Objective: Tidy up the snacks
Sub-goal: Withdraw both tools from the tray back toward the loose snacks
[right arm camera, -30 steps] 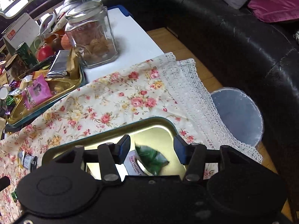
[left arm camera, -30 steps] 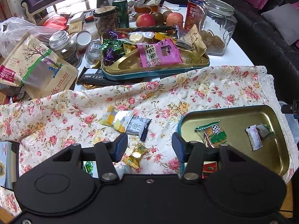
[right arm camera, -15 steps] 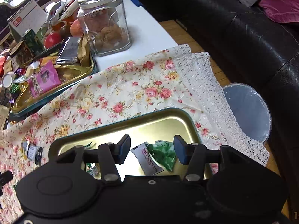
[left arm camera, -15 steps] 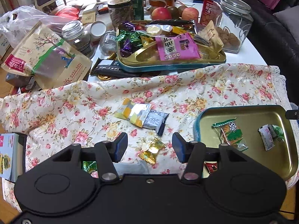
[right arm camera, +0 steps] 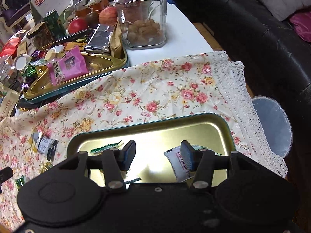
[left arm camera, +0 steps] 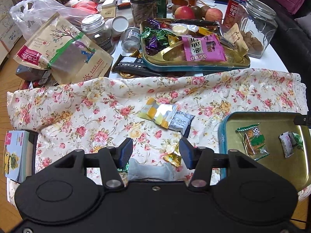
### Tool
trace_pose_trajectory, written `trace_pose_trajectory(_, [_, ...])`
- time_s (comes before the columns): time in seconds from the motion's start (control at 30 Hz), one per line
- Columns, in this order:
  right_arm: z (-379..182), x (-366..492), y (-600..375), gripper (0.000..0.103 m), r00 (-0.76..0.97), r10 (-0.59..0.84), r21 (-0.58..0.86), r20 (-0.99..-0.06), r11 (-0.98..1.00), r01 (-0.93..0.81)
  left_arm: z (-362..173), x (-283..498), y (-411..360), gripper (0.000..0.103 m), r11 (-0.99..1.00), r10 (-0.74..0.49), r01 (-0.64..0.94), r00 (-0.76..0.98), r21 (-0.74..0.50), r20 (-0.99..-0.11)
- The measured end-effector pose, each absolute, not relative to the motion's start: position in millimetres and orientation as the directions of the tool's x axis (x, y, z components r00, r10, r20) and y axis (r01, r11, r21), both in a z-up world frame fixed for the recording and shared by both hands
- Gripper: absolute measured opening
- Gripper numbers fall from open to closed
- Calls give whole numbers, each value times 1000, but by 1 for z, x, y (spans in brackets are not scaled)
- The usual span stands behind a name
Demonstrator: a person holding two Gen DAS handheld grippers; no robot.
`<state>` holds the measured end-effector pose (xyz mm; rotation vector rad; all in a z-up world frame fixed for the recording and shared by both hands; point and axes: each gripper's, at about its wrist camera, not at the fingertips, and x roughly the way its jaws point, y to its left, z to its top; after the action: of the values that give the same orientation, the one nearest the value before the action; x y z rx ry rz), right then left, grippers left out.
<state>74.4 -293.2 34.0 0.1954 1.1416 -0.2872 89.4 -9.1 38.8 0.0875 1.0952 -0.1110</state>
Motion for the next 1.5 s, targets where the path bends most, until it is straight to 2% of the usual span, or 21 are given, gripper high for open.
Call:
trace_pose_trajectory(0.33, [37, 80, -268, 54, 392, -95, 19, -915, 961, 276, 39, 98, 6, 59, 999, -14, 49, 442, 9, -897])
trace_pose_trajectory(1.1, [24, 125, -131, 54, 343, 136, 176, -930, 980, 89, 47, 100, 89, 59, 990, 72, -139, 449, 11, -891])
trace_pose_trajectory(1.27, [10, 142, -109, 54, 332, 147, 189, -932, 977, 99, 52, 98, 100, 59, 987, 53, -159, 455, -22, -889])
trace_pose_trajectory(1.5, [-21, 183, -86, 54, 367, 96, 158, -925, 977, 143, 56, 94, 104, 59, 992, 56, -129, 473, -6, -879])
